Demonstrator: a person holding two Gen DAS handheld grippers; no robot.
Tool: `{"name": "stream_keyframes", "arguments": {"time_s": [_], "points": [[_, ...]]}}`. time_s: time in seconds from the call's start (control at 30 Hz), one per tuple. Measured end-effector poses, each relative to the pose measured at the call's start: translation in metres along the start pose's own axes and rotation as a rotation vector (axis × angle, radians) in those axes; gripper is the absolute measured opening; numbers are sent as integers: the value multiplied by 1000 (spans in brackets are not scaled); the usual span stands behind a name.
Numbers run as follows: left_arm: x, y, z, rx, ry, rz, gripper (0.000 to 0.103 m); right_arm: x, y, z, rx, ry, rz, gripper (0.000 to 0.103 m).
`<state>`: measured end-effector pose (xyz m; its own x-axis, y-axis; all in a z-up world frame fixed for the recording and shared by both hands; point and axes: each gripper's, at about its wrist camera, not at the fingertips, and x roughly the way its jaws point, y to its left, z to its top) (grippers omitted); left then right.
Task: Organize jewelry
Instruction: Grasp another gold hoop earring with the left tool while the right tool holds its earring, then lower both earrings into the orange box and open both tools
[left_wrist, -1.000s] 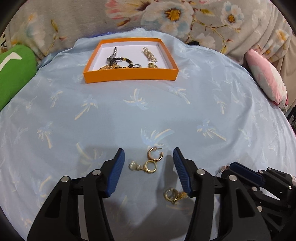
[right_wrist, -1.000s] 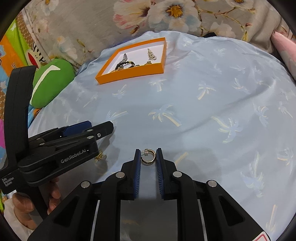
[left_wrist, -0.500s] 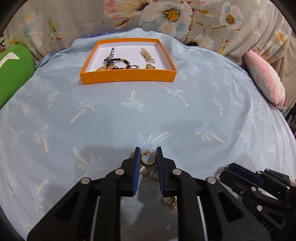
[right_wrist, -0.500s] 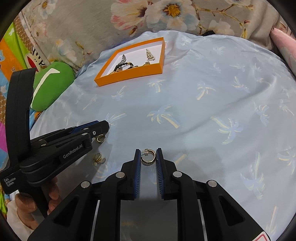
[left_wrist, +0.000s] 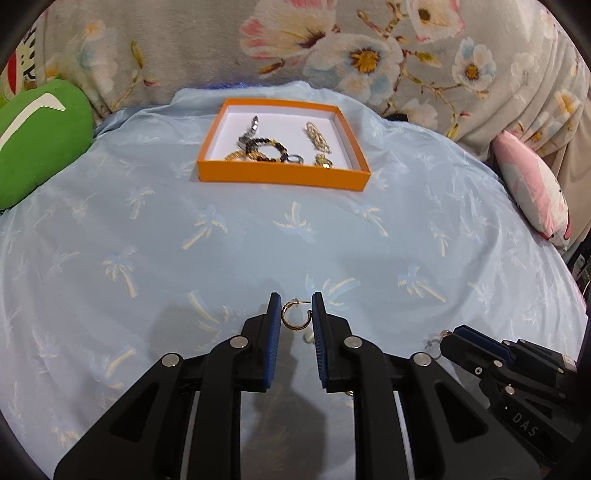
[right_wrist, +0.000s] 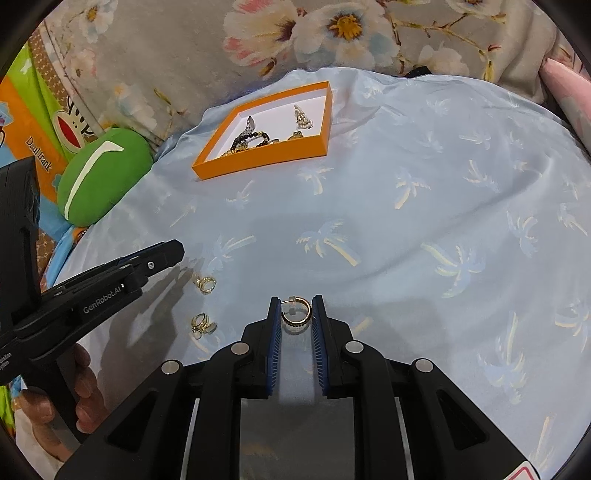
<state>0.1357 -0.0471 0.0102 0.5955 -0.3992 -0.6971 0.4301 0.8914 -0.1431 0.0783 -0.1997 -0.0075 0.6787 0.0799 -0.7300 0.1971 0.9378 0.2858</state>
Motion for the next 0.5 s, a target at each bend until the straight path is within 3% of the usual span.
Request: {"name": "stream_keyframes", "arguments": {"time_s": [0.23, 0.5], "points": [[0, 17, 28, -8, -19, 18, 16, 9, 8, 54, -65, -51, 0, 16], [32, 32, 100, 7, -68, 13, 16, 65, 17, 142, -83, -37, 72, 16]]}}
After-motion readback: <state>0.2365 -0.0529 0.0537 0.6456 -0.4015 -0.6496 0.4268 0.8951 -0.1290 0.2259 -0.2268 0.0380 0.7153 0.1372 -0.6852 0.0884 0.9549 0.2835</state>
